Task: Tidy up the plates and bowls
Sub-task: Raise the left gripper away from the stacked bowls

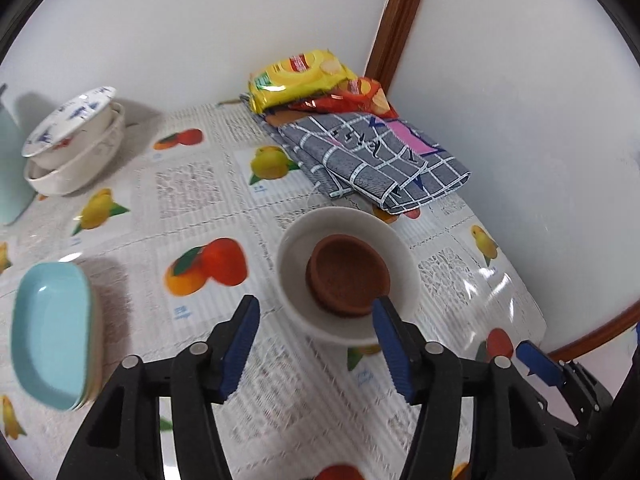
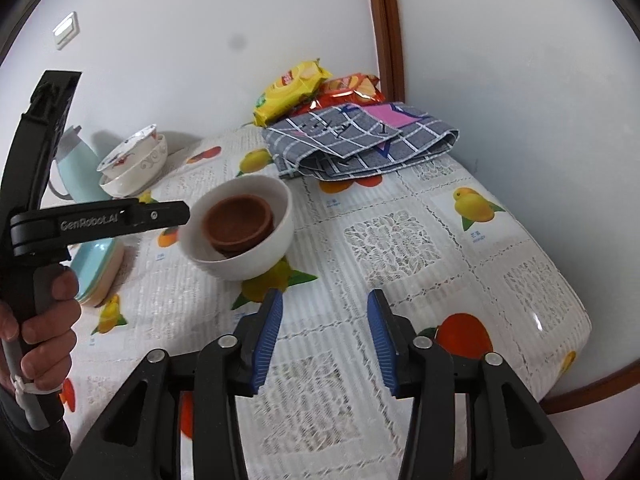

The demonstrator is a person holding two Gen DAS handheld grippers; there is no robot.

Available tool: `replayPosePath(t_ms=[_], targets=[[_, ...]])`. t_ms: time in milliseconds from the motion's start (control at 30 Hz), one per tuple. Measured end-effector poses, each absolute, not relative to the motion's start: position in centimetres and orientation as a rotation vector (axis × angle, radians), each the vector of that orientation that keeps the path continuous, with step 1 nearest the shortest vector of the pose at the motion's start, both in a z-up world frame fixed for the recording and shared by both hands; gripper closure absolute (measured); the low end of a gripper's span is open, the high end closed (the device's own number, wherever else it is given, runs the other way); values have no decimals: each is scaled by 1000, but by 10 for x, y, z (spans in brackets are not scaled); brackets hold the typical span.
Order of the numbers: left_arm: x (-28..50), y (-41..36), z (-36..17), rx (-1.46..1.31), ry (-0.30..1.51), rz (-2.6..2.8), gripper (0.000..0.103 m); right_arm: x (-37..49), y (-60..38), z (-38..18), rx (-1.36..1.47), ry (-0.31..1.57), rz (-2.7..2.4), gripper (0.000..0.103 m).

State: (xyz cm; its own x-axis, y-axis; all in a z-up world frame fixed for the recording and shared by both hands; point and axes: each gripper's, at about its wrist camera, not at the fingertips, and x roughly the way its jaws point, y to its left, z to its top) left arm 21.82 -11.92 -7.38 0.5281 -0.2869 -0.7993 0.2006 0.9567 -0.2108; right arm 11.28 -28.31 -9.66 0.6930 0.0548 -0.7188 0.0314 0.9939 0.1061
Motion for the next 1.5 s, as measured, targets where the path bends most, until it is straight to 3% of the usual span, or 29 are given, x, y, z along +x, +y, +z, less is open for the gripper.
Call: replayPosePath(t_ms=[200, 700, 1500], targets=[[177, -94, -53, -99, 926, -287, 44, 81, -260, -73, 102, 757, 33, 50], [105, -57, -16, -145, 833, -293, 44, 24, -233, -48, 127, 683, 78, 48], [131, -62, -32, -210, 870, -305, 44, 35, -276, -60, 170, 716, 11, 46]])
